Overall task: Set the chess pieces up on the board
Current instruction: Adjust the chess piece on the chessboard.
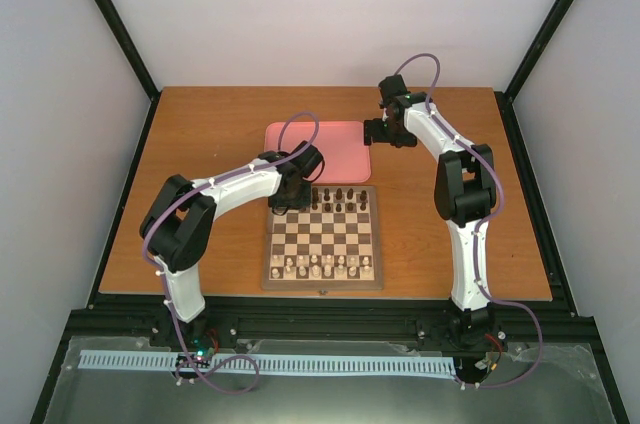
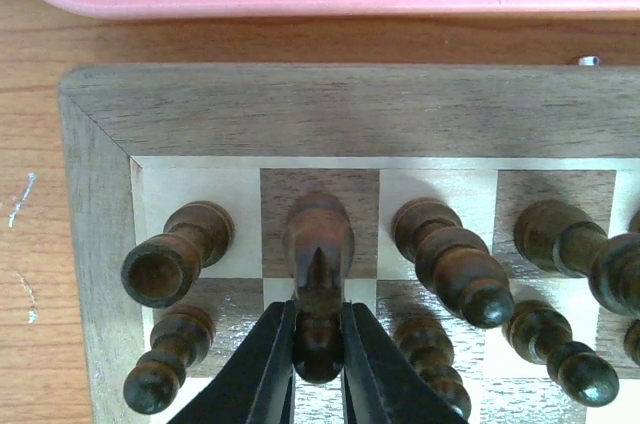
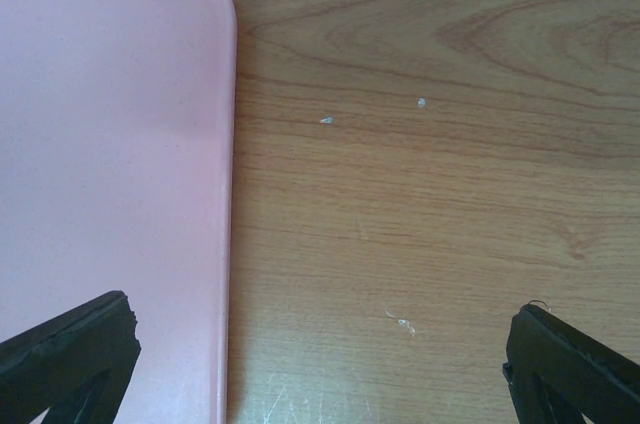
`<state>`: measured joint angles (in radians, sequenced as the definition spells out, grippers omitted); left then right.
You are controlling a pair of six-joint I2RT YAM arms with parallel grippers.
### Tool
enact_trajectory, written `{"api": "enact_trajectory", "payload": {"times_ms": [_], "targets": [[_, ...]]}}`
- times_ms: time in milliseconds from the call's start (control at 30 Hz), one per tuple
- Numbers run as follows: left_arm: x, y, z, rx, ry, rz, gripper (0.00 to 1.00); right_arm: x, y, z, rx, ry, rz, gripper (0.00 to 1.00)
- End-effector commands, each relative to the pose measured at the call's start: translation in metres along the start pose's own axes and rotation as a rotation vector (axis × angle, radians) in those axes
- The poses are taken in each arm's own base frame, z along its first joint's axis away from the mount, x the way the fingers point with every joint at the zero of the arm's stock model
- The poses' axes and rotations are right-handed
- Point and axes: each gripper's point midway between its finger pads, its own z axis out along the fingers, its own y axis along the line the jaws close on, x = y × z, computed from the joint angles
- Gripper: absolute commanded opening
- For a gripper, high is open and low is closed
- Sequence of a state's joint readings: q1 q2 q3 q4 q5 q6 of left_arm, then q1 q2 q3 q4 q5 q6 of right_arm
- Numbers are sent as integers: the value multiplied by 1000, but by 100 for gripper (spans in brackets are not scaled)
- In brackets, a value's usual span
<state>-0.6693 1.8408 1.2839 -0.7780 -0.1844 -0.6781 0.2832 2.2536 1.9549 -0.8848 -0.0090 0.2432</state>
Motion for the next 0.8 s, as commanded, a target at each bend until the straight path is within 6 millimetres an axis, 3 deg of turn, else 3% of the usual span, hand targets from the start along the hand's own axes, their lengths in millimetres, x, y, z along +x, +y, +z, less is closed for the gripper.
{"api": "enact_trajectory", "payload": {"times_ms": [0,767], "targets": [[-5,0,-1,-12,-17,-13,13,1,-5,1,5,0,-3,100],[5,1,-10,14,6,-28,9,0,-3,0,-8,0,1,100]]}}
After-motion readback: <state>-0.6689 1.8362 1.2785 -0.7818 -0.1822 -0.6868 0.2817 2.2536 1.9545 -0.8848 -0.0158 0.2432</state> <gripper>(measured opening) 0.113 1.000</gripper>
